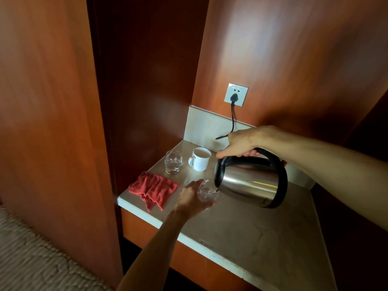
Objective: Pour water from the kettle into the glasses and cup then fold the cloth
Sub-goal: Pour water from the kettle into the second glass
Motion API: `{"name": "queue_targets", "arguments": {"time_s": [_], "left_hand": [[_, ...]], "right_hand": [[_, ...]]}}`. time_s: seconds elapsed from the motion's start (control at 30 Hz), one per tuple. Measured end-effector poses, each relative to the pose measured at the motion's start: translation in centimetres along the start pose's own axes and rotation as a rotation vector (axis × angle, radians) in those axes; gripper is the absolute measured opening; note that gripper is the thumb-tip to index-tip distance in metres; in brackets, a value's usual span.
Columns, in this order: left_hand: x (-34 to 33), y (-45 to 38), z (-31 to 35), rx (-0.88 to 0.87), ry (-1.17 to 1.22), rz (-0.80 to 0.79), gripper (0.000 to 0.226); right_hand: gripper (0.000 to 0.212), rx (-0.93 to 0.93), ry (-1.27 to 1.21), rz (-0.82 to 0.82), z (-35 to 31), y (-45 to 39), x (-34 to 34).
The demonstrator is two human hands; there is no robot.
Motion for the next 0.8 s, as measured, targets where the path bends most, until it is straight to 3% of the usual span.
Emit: {"name": "queue_targets", "arguments": {"time_s": [0.8], "left_hand": [[0.5,0.1,0.4,-0.008,0.005,0.020,0.077]], "right_hand": [[0.054,-0.009,0.059,-0.023,-1.4,-0.4,0.2]]}}
Point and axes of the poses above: each hand's wrist, its own y-axis away from the middle knuckle, its own x-axis out of the back of the hand, z = x × y, the point moved 7 cm from there along -y, towards the middle knuckle
